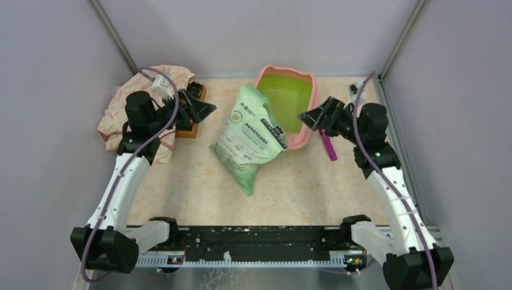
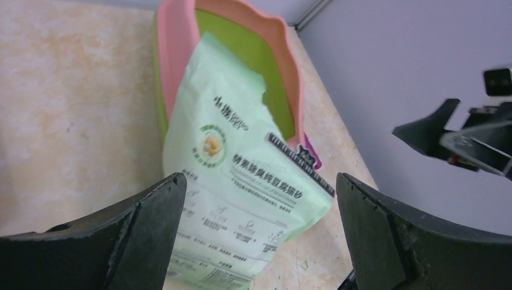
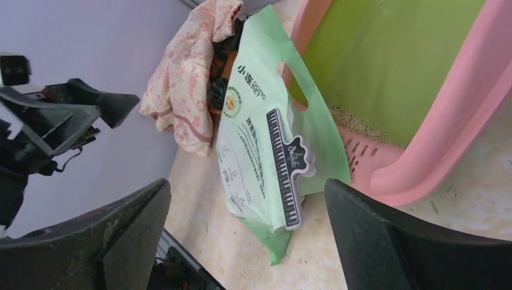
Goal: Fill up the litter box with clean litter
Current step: Remove the clamp from the cat litter bag.
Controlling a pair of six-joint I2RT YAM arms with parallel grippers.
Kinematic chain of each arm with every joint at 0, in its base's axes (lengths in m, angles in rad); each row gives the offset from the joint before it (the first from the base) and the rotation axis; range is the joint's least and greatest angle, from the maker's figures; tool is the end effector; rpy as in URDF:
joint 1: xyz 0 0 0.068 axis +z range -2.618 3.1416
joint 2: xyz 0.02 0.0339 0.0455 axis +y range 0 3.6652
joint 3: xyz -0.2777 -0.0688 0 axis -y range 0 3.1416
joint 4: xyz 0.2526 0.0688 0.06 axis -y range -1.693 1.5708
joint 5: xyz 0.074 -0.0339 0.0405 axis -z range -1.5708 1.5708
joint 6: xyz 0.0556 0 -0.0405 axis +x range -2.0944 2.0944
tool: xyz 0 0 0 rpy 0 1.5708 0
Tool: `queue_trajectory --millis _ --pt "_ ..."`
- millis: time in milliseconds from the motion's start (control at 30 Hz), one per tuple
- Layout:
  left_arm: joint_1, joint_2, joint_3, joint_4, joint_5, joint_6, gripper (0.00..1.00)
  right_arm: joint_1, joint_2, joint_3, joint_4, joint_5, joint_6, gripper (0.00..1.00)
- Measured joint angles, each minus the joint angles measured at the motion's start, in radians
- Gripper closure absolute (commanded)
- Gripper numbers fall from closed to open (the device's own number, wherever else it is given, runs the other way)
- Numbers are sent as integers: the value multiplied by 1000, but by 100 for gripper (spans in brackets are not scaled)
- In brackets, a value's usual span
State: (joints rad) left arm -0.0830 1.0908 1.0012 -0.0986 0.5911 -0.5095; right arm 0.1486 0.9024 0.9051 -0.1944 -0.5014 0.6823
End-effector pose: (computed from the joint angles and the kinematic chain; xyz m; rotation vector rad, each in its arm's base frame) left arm 0.2633 -0.0530 0.3745 0.0612 1.8229 -0.9423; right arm 0.2145 0.0591 0.3687 0.1091 1.8551 1.0311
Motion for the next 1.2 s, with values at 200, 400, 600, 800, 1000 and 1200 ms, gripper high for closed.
queue_trajectory --millis 200,400,600,800,1000,1200 --pt "-92 93 180 -23 -19 26 1 100 190 221 -90 93 -117 2" --pt "-138 211 330 -76 -35 45 1 212 281 383 -137 171 -214 2" --pt "-201 257 399 -143 -92 81 1 279 398 518 -241 273 -303 2" --pt "-212 248 379 -172 -151 101 1 339 611 763 -454 528 -382 2" --pt "-215 246 374 -209 -190 118 1 340 584 726 -495 627 -393 2" --pt "-215 231 322 -197 -178 122 1 340 354 480 -342 502 -453 25"
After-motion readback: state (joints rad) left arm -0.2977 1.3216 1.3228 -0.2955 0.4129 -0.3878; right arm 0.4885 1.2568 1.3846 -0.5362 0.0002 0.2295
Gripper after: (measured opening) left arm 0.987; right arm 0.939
